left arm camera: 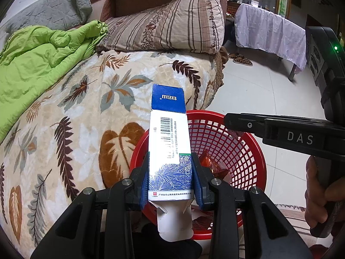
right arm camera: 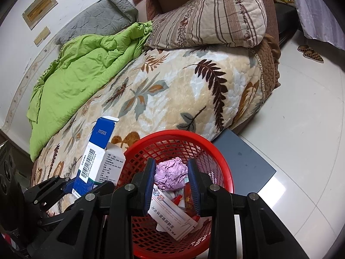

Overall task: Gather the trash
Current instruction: 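Hold the blue box with the left tool while the right tool holds the pink paper over the red basket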

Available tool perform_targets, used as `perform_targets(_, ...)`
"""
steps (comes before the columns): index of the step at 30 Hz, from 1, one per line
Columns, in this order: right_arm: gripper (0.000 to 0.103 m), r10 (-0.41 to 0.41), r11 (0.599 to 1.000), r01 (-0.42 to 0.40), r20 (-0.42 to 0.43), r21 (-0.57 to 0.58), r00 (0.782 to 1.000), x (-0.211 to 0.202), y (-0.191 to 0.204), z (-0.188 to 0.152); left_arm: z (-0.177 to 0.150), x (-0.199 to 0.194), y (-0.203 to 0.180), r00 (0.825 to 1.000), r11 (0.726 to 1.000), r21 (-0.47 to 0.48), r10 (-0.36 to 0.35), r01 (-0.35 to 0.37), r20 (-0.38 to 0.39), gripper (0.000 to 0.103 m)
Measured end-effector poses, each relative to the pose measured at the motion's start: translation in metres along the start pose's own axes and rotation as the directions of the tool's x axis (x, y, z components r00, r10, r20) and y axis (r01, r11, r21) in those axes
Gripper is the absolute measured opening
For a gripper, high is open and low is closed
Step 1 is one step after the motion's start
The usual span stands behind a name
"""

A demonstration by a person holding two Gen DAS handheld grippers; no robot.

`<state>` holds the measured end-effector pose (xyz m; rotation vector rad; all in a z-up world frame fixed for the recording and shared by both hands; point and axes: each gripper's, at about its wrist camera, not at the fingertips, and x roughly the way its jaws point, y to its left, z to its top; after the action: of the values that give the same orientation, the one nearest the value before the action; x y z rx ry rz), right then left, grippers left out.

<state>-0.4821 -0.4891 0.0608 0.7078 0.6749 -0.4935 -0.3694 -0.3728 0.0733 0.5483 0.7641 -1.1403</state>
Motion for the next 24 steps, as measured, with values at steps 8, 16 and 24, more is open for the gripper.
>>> perform_targets(8, 0.034, -0.004, 1.000, 0.004, 0.001, 0.002, 1.000, -0.0001, 0.0001, -0.0019, 0.0001, 0.0004, -0.0007, 1.000, 1.000, 0.002, 0.001, -0.001, 0.000, 0.032)
perform_targets(16, 0.034, -0.002, 1.000, 0.002, 0.002, 0.002, 1.000, -0.0004, -0.0004, -0.0018, -0.0002, 0.0005, -0.0008, 1.000, 1.000, 0.002, 0.001, -0.001, 0.000, 0.032)
perform_targets(24, 0.034, -0.001, 1.000, 0.001, 0.002, 0.002, 1.000, -0.0002, 0.0012, -0.0036, 0.0003, 0.0006, -0.0025, 1.000, 1.000, 0.003, 0.003, -0.003, 0.001, 0.032)
